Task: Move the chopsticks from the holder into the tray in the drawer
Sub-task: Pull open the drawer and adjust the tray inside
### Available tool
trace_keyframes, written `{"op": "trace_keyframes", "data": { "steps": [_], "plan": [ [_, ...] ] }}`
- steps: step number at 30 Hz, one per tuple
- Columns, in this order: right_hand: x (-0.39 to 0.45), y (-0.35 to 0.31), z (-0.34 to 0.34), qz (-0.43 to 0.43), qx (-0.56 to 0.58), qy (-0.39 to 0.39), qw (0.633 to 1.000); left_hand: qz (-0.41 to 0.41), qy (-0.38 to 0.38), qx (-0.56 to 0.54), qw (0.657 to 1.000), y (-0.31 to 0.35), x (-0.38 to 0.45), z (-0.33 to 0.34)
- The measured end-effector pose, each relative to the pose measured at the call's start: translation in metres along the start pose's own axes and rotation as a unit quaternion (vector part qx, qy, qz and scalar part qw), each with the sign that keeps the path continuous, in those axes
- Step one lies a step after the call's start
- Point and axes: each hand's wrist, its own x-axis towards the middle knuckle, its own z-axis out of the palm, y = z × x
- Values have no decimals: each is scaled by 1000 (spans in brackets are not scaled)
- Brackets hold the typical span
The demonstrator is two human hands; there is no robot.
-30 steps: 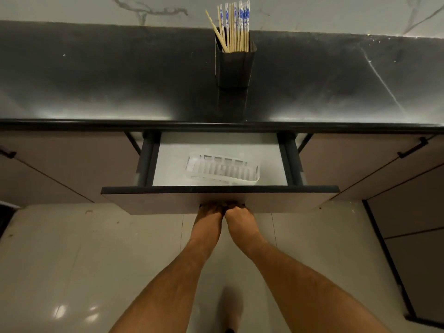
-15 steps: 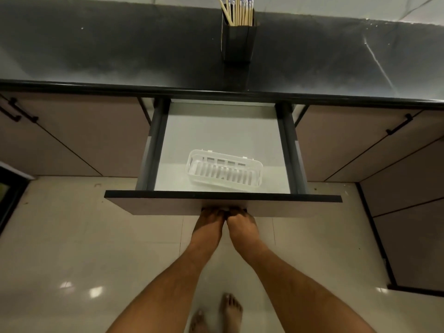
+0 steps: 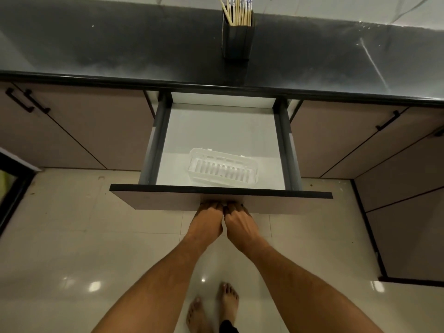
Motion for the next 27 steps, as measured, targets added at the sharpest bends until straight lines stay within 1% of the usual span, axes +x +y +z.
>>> {"op": "trace_keyframes", "data": {
  "steps": [5, 7, 10, 12, 16, 22, 27],
  "plan": [
    [-21, -7, -29, -22, -14, 89, 996, 90, 92, 57, 990, 8, -26, -39],
    [-25, -11, -47, -20, -19, 114, 993, 111, 118, 56, 985, 11, -34, -60],
    [-27, -15, -74, -11, -42, 137, 990, 161, 167, 61, 971, 15, -38, -91],
    [-26, -16, -92, 0, -71, 128, 989, 175, 180, 88, 964, 16, -39, -111],
    [-18, -15, -123, 37, -98, 109, 989, 150, 202, 124, 960, 13, -32, -138],
    [5, 0, -143, 60, -105, 111, 986, 66, 213, 72, 972, 2, -8, -150],
    [36, 22, -142, 73, -86, 103, 988, 41, 199, 51, 978, -16, 25, -149]
  ]
}}
